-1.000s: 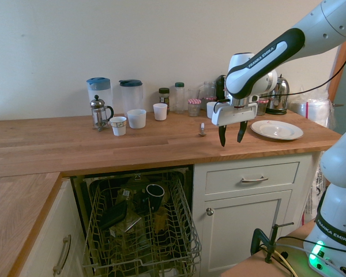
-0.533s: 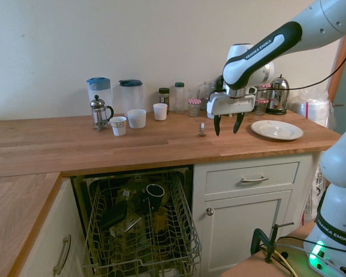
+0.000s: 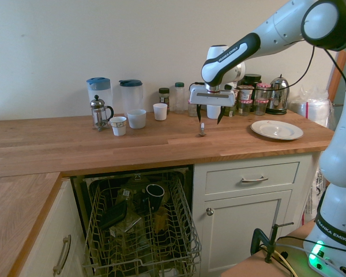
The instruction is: Put the spoon in the dishwasher
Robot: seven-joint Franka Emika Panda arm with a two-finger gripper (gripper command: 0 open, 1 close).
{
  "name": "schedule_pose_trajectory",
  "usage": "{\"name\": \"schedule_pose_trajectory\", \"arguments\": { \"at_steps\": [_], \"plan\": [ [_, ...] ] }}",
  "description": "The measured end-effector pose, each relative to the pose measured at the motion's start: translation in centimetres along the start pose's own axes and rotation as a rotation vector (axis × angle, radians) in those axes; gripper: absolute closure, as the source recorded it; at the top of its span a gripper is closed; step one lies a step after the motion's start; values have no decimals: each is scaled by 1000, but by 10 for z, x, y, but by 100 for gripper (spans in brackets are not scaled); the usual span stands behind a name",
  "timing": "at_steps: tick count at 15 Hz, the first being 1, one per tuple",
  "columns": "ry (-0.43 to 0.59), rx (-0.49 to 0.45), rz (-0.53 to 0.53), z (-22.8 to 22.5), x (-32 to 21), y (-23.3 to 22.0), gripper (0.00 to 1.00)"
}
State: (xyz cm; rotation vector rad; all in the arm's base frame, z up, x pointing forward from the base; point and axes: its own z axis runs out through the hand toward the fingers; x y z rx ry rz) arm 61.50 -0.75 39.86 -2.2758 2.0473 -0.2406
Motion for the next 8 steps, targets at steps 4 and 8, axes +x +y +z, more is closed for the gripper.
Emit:
{"name": "schedule_pose_trajectory", "arguments": {
  "at_steps": [4, 8],
  "plan": [
    [13, -30, 48, 24, 12, -35, 0],
    [9, -72, 57, 47, 14, -49, 0]
  ]
}}
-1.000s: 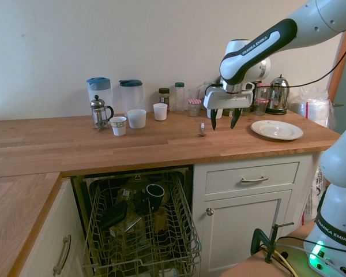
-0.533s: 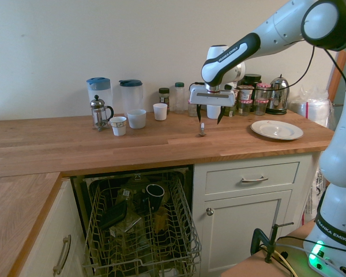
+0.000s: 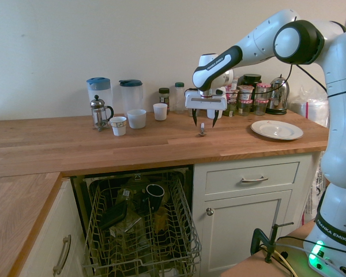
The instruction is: Put the spoon in the dishwasher
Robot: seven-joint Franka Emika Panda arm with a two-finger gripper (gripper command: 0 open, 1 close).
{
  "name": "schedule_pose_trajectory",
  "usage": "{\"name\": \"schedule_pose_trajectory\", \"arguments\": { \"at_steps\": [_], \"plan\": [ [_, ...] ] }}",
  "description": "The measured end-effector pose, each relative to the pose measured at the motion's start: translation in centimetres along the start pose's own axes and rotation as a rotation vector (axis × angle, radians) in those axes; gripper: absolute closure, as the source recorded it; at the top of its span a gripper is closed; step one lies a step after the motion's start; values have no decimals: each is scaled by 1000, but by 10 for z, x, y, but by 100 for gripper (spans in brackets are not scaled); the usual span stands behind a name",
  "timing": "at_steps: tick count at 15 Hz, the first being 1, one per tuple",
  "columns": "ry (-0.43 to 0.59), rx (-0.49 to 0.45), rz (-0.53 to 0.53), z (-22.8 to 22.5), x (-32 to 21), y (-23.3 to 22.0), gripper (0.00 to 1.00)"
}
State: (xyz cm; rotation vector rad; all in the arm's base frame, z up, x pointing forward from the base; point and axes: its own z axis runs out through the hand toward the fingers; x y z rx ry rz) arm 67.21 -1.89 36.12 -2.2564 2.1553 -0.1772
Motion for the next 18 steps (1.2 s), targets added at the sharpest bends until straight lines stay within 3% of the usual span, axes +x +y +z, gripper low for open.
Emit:
{"name": "schedule_pose_trajectory", "arguments": {
  "at_steps": [3, 4, 18],
  "plan": [
    [-5, -23, 5, 19, 0, -6, 0],
    [-6, -27, 7, 22, 1, -6, 100],
    [-31, -32, -2, 25, -3, -10, 100]
  ]
}}
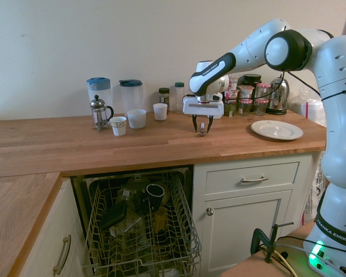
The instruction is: Put the spoon in the dishwasher
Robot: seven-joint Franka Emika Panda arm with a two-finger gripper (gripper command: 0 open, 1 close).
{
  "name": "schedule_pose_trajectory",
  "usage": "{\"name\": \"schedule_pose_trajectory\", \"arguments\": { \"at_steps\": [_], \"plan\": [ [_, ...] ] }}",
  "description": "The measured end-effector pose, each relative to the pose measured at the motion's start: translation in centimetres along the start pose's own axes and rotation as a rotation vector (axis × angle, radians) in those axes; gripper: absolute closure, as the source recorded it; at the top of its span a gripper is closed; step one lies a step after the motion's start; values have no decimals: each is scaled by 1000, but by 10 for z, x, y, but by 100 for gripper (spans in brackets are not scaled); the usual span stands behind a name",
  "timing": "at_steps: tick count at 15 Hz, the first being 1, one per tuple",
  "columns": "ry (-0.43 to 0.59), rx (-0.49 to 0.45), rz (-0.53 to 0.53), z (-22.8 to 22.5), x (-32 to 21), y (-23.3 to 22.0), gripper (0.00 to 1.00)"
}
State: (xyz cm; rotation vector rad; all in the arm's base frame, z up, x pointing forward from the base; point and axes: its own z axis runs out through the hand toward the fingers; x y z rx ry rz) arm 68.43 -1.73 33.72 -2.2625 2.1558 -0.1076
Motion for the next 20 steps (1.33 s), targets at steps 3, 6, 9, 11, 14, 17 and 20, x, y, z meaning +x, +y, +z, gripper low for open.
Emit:
{"name": "schedule_pose_trajectory", "arguments": {
  "at_steps": [3, 6, 9, 11, 14, 17, 20],
  "plan": [
    [-2, 1, -1, 0, 5, -1, 100],
    [-7, 1, -7, 1, 10, 0, 100],
    [-9, 10, -18, 0, 12, -1, 100],
    [-4, 24, -30, -2, 9, -3, 100],
    [24, 55, -59, -19, 1, -1, 100],
    [45, 94, -111, -57, -23, 26, 100],
    [35, 139, -214, -95, -80, 71, 100]
  ]
}}
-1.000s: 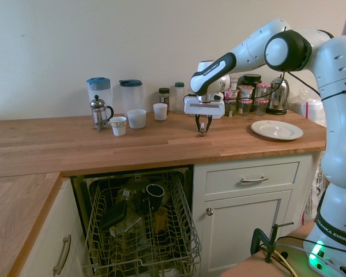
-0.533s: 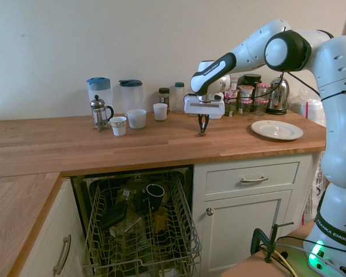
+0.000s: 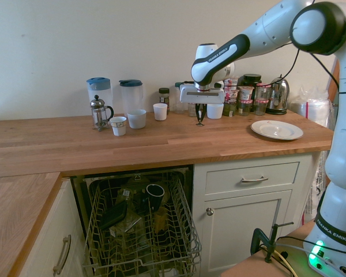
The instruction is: Put the spoon in the dishwasher
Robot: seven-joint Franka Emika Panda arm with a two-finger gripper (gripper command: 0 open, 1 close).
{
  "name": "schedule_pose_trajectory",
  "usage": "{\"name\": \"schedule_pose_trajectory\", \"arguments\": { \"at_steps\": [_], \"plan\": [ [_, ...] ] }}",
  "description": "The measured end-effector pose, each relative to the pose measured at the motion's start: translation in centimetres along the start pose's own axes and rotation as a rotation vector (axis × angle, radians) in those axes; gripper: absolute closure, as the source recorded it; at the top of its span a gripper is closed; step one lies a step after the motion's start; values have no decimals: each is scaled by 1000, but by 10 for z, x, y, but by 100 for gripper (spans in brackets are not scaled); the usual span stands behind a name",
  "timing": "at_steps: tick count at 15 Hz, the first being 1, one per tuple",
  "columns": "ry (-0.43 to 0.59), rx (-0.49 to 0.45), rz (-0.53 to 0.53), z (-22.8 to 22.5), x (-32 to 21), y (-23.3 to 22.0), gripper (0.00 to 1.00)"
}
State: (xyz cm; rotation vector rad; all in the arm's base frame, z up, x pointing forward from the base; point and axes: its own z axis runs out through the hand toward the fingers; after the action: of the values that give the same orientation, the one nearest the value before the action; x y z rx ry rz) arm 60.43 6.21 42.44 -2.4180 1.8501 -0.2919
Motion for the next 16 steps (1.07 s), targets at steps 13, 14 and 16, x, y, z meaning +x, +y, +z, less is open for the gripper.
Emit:
{"name": "schedule_pose_trajectory", "arguments": {
  "at_steps": [13, 14, 16],
  "plan": [
    [50, 88, -109, 23, -312, 151, 100],
    [44, 74, -119, 38, -324, 157, 100],
    [34, 54, -155, 61, -346, 169, 100]
  ]
}}
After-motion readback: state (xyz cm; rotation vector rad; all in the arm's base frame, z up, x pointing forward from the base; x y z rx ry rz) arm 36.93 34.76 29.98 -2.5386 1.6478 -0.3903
